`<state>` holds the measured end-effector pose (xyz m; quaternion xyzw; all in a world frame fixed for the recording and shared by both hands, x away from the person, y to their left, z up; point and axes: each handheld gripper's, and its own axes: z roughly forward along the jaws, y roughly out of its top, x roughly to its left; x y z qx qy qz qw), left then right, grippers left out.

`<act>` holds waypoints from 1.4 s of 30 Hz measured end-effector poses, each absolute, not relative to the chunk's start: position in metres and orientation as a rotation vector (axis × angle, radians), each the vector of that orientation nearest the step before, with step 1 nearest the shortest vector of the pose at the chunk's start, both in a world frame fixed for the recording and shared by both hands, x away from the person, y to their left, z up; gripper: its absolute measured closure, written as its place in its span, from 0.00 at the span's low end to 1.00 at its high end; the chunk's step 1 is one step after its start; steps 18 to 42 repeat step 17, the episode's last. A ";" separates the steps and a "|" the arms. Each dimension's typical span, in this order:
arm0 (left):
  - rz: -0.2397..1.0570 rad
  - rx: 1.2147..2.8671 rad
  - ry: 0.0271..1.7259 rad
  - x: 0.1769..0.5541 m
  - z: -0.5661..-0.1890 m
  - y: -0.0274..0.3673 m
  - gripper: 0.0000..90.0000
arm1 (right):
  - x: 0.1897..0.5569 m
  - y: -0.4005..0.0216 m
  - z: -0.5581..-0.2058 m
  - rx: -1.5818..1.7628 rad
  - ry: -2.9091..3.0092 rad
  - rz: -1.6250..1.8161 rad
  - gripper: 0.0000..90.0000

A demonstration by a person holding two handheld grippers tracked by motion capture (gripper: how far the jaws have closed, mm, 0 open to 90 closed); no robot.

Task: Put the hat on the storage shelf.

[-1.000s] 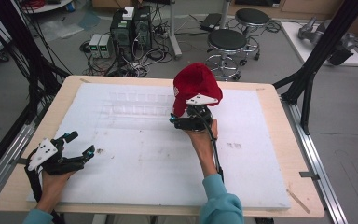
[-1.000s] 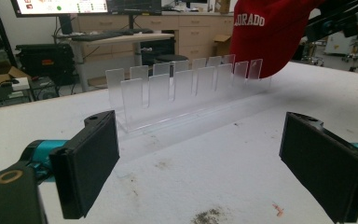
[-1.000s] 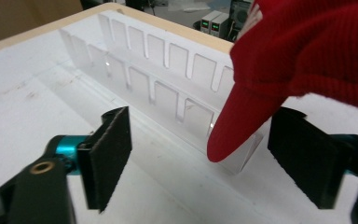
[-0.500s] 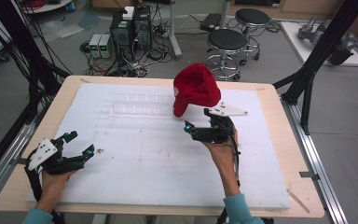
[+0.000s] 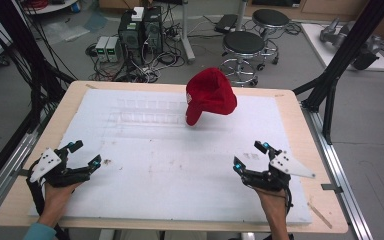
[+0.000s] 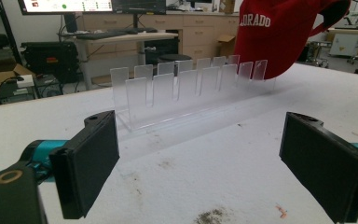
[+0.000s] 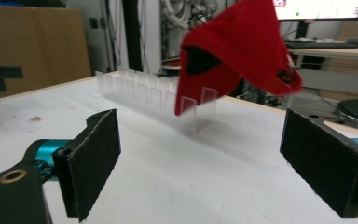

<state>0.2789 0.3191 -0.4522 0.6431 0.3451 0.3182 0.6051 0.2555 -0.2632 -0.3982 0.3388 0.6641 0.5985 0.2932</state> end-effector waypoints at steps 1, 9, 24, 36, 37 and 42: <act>0.739 1.488 0.799 0.279 -0.452 0.319 0.13 | 0.252 -0.268 -0.407 0.906 1.754 1.590 0.12; 0.766 1.485 0.782 0.276 -0.453 0.318 0.13 | 0.241 -0.278 -0.450 0.907 1.647 1.550 0.12; 0.782 1.482 0.778 0.275 -0.453 0.317 0.13 | 0.243 -0.283 -0.454 0.944 1.599 1.579 0.12; 0.782 1.482 0.778 0.275 -0.453 0.317 0.13 | 0.243 -0.283 -0.454 0.944 1.599 1.579 0.12; 0.782 1.482 0.778 0.275 -0.453 0.317 0.13 | 0.243 -0.283 -0.454 0.944 1.599 1.579 0.12; 0.782 1.482 0.778 0.275 -0.453 0.317 0.13 | 0.243 -0.283 -0.454 0.944 1.599 1.579 0.12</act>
